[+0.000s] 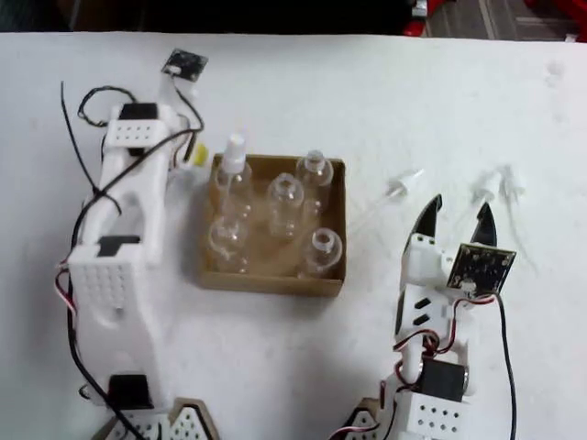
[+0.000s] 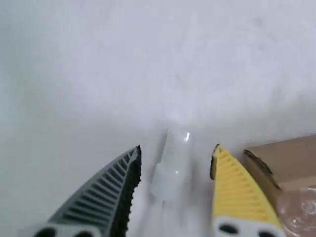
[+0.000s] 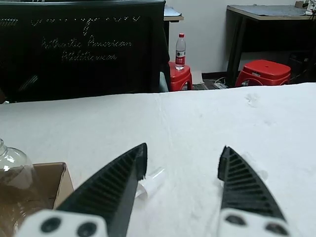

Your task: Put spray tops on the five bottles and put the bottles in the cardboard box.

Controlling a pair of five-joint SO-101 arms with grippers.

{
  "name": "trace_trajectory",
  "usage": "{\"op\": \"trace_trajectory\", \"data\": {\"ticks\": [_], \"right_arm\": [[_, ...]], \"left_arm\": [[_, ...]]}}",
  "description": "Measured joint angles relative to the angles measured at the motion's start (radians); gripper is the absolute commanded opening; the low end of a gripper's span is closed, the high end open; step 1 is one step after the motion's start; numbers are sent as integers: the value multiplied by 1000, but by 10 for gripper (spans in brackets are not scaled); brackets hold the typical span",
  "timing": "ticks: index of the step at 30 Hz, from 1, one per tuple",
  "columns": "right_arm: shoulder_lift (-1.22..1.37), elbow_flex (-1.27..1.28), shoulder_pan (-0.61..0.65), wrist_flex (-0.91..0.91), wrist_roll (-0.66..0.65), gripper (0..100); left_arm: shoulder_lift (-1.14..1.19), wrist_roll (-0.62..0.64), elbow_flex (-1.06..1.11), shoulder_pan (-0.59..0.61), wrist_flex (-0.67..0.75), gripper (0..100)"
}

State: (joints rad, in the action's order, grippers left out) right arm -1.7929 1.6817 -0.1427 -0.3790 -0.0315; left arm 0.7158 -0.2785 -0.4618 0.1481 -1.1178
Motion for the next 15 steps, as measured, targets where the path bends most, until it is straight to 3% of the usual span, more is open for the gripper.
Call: {"op": "trace_trajectory", "data": {"ticks": [11, 15], "right_arm": [[0, 0, 0, 0, 0, 211], [0, 0, 0, 0, 0, 211]], "left_arm": [[178, 2, -163, 0, -11, 204], [184, 3, -215, 0, -86, 111]]}}
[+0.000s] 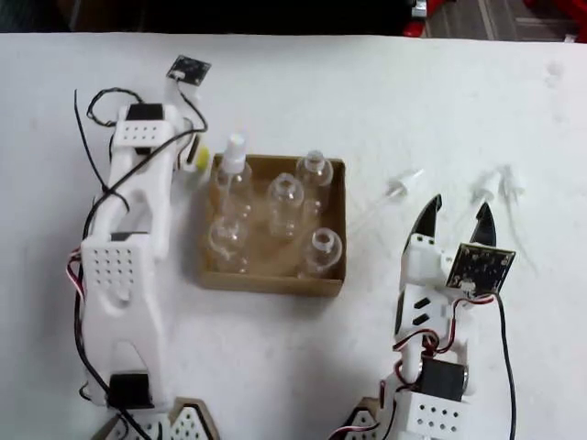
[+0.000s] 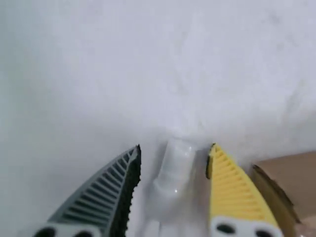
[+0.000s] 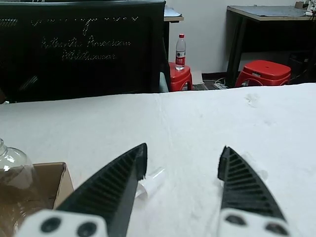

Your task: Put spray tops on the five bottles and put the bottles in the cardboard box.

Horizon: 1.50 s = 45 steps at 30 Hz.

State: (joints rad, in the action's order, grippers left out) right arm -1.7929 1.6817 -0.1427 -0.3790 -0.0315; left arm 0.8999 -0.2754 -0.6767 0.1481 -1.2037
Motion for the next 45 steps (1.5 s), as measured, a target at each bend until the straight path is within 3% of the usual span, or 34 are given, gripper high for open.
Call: {"op": "trace_trajectory", "data": {"ticks": [3, 13, 23, 32, 35, 41, 45], "right_arm": [[0, 0, 0, 0, 0, 211], [0, 0, 0, 0, 0, 211], [0, 0, 0, 0, 0, 211], [0, 0, 0, 0, 0, 211], [0, 0, 0, 0, 0, 211], [0, 0, 0, 0, 0, 211], [0, 0, 0, 0, 0, 211]], "left_arm": [[9, 0, -61, -3, -80, 26], [12, -2, -118, -8, -153, 51], [12, 25, -137, -8, -184, 275], [100, 100, -264, 25, -155, 278], [153, 61, -296, 34, -163, 235], [229, -23, -399, 26, -203, 18], [259, -110, -466, 26, -265, 54]]}}
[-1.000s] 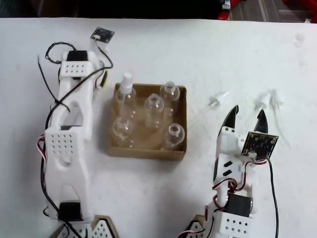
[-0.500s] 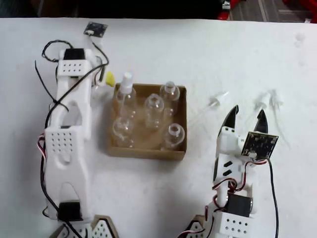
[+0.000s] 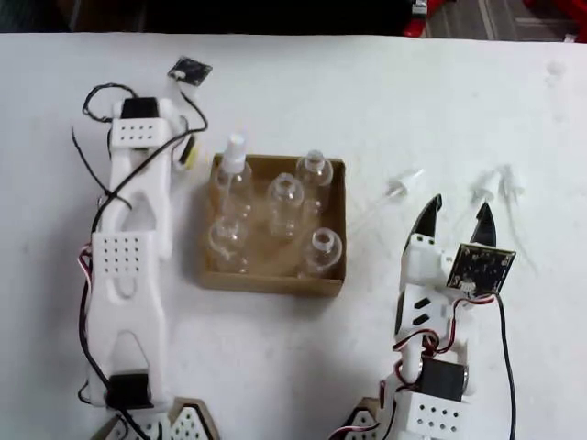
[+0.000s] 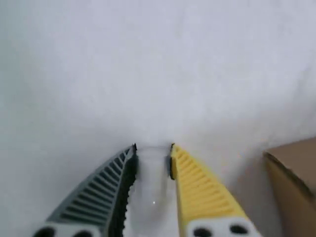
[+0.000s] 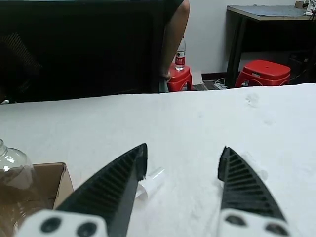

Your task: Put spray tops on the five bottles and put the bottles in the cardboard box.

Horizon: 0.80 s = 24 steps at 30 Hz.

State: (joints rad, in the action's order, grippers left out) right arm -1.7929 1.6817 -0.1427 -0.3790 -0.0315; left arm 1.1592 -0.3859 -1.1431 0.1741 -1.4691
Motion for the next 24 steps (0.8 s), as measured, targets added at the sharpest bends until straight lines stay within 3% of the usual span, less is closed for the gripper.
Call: {"op": "trace_trajectory", "data": {"ticks": [6, 11, 19, 24], "right_arm": [[0, 0, 0, 0, 0, 211], [0, 0, 0, 0, 0, 211], [0, 0, 0, 0, 0, 211], [0, 0, 0, 0, 0, 211]], "left_arm": [[8, -29, -133, 5, -175, 21], [8, 86, -319, 5, -302, 20], [-12, 195, -462, 5, -316, 20], [-160, 295, -463, 5, -316, 20]]}}
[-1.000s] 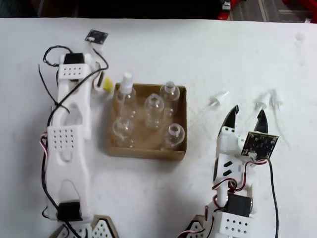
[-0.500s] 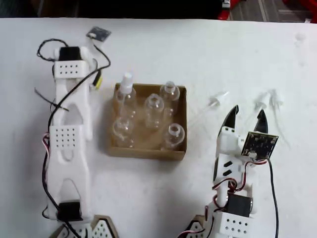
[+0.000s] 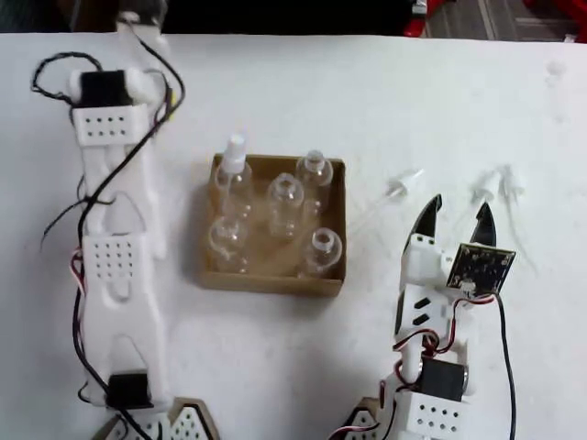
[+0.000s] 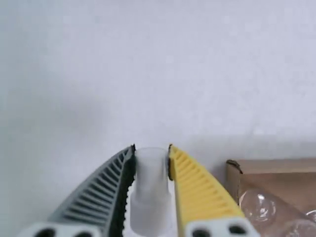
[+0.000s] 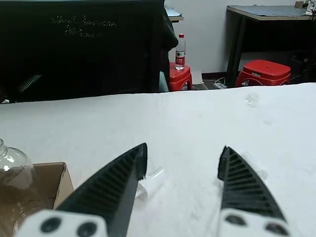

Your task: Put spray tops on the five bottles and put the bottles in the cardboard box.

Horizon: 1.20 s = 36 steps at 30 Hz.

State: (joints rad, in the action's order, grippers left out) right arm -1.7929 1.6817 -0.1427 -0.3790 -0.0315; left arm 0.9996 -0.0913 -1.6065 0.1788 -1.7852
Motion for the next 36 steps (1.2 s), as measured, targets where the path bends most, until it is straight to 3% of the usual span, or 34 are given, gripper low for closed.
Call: {"op": "trace_trajectory", "data": {"ticks": [7, 14, 23, 28, 36], "right_arm": [[0, 0, 0, 0, 0, 211], [0, 0, 0, 0, 0, 211], [0, 0, 0, 0, 0, 211], [0, 0, 0, 0, 0, 211], [0, 0, 0, 0, 0, 211]], "left_arm": [[-201, 74, -2, 0, 0, 20], [-379, 244, -2, -29, 0, 21], [-654, 249, -5, -169, 0, 21], [-807, 152, -5, -259, 0, 21], [-1086, 123, 64, -301, 0, 21]]}}
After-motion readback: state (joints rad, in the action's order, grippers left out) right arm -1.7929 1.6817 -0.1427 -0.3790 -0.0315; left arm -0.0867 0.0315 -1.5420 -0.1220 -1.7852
